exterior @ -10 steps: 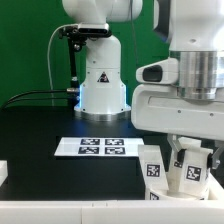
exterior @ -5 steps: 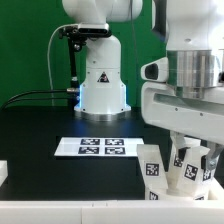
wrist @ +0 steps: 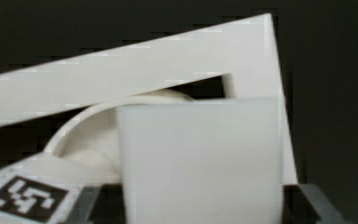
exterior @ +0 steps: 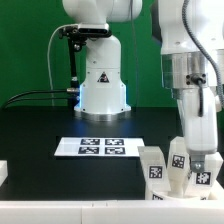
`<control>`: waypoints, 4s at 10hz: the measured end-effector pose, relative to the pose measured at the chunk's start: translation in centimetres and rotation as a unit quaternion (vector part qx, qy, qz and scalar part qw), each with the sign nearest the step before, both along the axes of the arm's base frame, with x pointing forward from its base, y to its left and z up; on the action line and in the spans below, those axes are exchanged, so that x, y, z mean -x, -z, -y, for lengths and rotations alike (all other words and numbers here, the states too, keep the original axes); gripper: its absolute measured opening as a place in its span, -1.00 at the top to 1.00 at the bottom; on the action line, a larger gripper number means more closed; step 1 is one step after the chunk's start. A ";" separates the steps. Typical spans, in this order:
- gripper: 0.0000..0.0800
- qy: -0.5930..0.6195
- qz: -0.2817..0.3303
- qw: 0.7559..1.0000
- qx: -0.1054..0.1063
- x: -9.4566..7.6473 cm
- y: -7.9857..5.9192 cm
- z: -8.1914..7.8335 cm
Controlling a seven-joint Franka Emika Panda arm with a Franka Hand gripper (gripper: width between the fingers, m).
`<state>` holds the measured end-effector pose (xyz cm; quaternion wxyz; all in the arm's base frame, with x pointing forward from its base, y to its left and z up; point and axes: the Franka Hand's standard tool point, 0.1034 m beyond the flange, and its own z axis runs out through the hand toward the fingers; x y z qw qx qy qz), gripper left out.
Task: Assemble stool
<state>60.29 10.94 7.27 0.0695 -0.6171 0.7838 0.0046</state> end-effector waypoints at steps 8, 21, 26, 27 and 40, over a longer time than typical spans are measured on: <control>0.16 0.240 0.002 0.968 -0.066 0.0 0.0 -0.3; -0.62 -0.290 0.038 0.956 -0.009 0.0 -2.9 -1.4; -0.62 -0.564 0.064 0.822 0.038 -0.4 -3.7 -1.2; -0.62 -0.586 0.065 0.806 0.041 -0.4 -3.6 -1.1; -0.62 -0.955 0.017 0.285 0.087 -0.8 -1.0 -1.5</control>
Offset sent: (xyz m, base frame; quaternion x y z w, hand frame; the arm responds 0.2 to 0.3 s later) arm 0.0000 0.0000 0.0000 0.0000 0.0000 0.1938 0.9810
